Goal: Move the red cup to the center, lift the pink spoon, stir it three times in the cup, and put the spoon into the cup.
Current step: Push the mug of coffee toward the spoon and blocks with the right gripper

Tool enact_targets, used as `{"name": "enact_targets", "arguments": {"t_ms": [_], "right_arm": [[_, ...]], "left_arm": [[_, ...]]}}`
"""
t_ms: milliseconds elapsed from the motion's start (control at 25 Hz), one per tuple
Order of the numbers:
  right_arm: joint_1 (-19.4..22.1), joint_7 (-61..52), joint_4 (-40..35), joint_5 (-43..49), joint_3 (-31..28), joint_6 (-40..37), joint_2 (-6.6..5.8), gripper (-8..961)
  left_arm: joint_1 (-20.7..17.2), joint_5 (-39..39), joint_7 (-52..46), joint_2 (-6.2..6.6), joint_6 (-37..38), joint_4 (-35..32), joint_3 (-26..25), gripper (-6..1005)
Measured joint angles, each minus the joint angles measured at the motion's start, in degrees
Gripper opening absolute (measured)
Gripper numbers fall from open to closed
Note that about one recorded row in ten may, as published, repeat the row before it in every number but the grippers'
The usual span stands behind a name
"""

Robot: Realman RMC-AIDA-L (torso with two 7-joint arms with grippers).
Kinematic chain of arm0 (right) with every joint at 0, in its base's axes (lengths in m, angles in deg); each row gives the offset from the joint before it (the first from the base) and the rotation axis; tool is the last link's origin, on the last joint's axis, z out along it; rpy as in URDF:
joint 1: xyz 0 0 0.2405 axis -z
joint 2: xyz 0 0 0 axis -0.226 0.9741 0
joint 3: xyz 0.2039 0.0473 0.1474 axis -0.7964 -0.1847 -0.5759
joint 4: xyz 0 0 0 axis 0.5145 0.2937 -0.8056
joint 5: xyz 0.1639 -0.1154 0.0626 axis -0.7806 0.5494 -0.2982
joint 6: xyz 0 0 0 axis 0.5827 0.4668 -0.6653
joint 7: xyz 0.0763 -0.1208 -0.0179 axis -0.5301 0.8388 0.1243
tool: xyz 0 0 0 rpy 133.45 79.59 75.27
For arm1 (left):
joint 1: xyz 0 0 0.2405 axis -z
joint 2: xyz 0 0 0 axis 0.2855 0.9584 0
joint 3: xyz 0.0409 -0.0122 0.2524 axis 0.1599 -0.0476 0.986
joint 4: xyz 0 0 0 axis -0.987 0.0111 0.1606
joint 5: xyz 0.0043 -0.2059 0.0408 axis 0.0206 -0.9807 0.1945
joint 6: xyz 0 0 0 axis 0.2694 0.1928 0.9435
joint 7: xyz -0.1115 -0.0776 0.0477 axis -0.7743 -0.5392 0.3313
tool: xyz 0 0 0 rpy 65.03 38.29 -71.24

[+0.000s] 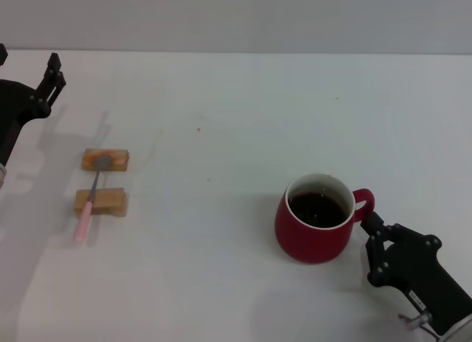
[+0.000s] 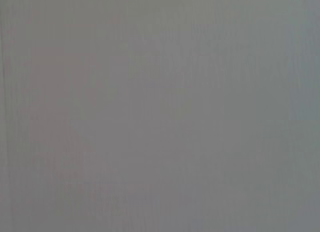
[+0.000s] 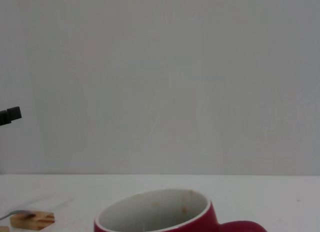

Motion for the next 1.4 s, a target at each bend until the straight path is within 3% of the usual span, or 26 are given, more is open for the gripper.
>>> {"name": "enact_targets", "arguments": {"t_ms": [560,1400], "right_arm": [[-4.34,-0.59,1.36,0.69,1.28,4.62,0.18,-2],[-7.07,-1.08,1.58,0.71,1.53,6.16,0.26,-2]], "left_arm": [[0.30,0.00,0.00,-0.09,0.00,-0.17,0.00,812],[0.30,0.00,0.00,-0.15,0.00,-0.17,0.00,812]]}}
